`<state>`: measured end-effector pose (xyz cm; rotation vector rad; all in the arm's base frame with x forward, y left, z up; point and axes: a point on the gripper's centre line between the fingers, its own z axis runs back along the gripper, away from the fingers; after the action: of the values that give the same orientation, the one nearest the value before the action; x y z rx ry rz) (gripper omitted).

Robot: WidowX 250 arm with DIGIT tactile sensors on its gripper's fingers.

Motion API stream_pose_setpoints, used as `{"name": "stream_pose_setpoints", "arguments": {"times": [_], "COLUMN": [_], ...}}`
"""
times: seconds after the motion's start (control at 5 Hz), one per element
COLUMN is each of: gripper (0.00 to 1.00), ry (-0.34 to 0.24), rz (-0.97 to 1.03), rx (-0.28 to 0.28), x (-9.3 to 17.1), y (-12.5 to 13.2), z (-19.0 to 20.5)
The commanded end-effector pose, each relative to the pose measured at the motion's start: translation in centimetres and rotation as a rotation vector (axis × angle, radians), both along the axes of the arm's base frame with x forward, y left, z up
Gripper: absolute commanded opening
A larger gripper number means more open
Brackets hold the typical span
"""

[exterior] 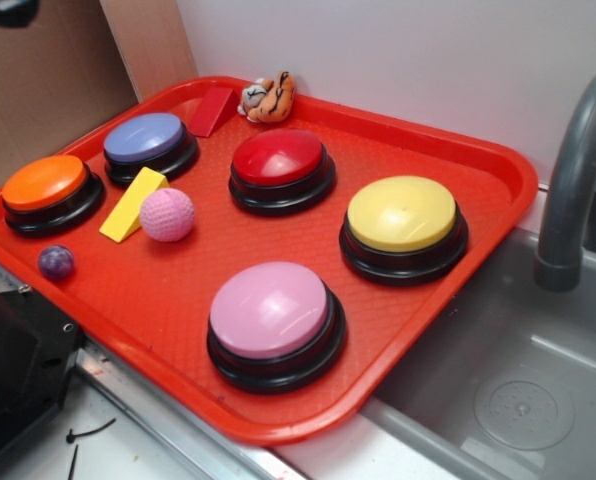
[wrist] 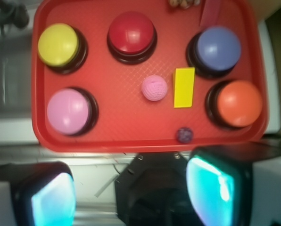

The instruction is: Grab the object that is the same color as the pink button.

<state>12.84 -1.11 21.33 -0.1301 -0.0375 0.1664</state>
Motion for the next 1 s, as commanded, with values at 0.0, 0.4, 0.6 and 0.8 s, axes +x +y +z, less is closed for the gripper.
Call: {"name": "stream_pose_setpoints", "arguments": {"times": [0.0, 0.4, 0.6, 0.8], "gripper": [1.00, 1.00, 1.00, 1.00], "ry": [-0.104, -0.168, -0.204, -0.203], "rz": [0.475, 0.802, 0.844, 0.857], "rx": [0.014, 0.076, 0.074, 0.058], "x": [1.3, 2.3, 3.4, 4.7], "y": [1.2, 2.3, 2.6, 2.3], "z": [-3.6, -8.3, -10.3, -12.6]}}
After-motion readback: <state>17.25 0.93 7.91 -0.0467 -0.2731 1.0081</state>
